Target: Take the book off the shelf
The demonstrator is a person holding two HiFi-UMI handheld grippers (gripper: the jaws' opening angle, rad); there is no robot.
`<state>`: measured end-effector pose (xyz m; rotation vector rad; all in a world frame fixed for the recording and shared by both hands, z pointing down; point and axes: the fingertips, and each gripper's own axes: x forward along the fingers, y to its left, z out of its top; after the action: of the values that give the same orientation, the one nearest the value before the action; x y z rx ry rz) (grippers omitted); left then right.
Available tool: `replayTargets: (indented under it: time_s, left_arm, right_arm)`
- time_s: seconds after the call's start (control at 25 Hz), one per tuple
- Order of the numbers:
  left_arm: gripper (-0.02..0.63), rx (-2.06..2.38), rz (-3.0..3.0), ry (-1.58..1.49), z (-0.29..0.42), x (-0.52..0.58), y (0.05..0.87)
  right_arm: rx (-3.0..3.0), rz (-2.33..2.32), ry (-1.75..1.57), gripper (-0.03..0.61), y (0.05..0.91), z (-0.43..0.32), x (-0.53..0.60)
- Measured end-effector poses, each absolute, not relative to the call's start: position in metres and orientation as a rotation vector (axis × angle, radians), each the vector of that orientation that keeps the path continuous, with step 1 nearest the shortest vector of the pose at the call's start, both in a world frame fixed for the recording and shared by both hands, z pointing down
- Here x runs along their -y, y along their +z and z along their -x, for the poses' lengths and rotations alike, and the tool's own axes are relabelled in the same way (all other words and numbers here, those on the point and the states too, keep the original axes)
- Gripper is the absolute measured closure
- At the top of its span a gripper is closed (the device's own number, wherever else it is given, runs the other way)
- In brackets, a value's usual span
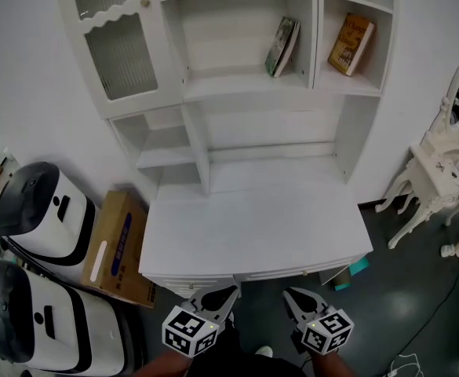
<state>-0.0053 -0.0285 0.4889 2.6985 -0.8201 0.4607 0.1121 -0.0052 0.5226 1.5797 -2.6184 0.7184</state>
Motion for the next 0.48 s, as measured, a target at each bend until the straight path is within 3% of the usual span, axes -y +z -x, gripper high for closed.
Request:
replayTargets:
  time_s: [0.48]
  left_arm:
    - [0.603, 0.796, -2.737, 0.406, 0.032, 0.152, 0.474]
  right_arm:
    - [2.590, -1.620, 0.647, 0.549, 0.500, -0.088, 0.123]
